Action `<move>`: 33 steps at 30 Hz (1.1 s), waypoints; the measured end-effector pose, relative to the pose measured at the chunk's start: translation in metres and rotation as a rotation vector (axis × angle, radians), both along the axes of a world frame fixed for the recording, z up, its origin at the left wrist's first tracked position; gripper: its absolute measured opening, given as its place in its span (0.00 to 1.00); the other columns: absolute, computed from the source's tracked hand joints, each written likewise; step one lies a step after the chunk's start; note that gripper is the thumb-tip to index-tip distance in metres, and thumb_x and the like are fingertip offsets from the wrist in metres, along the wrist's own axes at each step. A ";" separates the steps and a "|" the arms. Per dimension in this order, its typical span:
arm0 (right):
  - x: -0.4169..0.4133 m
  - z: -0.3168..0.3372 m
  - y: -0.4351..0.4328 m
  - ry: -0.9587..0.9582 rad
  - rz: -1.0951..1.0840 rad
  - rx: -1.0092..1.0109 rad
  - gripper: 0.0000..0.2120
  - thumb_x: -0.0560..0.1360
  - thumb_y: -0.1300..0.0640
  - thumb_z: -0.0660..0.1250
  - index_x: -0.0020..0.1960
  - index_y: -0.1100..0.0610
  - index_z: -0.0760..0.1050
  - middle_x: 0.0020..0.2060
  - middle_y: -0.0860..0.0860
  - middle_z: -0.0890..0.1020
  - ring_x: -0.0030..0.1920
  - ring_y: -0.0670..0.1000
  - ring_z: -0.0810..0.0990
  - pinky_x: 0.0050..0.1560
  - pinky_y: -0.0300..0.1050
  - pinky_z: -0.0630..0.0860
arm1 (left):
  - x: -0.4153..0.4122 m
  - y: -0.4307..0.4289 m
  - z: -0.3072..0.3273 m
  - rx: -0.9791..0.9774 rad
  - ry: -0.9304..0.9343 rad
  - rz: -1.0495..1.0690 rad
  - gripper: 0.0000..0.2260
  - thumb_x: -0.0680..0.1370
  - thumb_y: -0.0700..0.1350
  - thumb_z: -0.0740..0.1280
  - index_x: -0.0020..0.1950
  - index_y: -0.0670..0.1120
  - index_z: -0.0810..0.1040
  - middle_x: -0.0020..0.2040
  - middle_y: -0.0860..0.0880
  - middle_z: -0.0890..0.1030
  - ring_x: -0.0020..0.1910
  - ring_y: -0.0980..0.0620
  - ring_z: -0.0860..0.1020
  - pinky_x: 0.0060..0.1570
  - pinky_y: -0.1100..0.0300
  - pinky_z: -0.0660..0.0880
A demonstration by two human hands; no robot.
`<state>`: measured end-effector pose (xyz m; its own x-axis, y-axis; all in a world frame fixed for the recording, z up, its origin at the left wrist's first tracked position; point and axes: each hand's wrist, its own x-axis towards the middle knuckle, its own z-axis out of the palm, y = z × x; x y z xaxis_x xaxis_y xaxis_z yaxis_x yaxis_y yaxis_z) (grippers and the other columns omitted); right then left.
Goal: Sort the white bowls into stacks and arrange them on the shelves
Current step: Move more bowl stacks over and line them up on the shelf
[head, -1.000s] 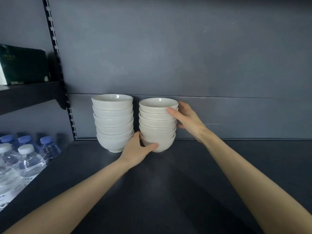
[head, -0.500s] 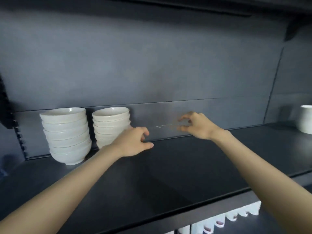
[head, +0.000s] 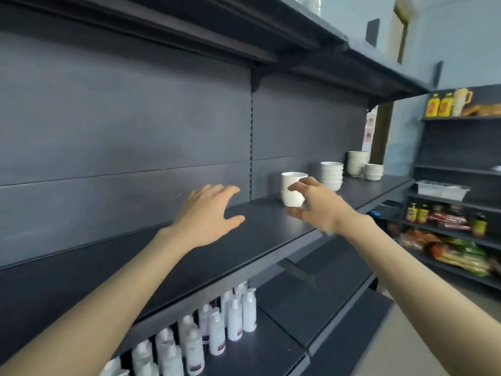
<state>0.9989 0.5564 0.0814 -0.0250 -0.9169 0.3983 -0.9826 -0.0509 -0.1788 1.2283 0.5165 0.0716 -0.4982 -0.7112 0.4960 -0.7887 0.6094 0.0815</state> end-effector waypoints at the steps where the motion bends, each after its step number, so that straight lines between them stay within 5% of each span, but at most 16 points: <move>1: -0.022 0.000 0.005 -0.005 -0.025 0.006 0.25 0.77 0.47 0.65 0.71 0.53 0.66 0.70 0.52 0.65 0.66 0.58 0.69 0.59 0.51 0.70 | -0.022 -0.001 -0.001 -0.001 -0.013 -0.020 0.27 0.79 0.57 0.63 0.74 0.50 0.63 0.70 0.50 0.70 0.70 0.48 0.65 0.66 0.53 0.61; 11: -0.223 -0.021 0.001 -0.026 -0.233 0.027 0.27 0.77 0.47 0.65 0.72 0.55 0.63 0.68 0.54 0.66 0.64 0.59 0.71 0.61 0.54 0.71 | -0.239 -0.053 -0.034 0.041 0.011 -0.217 0.26 0.78 0.58 0.63 0.74 0.50 0.63 0.68 0.50 0.72 0.67 0.49 0.68 0.65 0.54 0.64; 33: -0.631 -0.007 -0.234 -0.021 -0.327 -0.020 0.28 0.77 0.47 0.65 0.73 0.54 0.63 0.71 0.53 0.64 0.67 0.58 0.69 0.64 0.57 0.70 | -0.668 -0.305 -0.009 -0.039 -0.016 -0.322 0.26 0.79 0.57 0.62 0.74 0.51 0.62 0.66 0.50 0.72 0.66 0.48 0.68 0.64 0.55 0.63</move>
<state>0.3679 0.3229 0.0743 -0.3250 -0.8510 0.4126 -0.9436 0.2628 -0.2013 0.5604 0.2118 0.0622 -0.7028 -0.4963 0.5096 -0.5557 0.8303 0.0421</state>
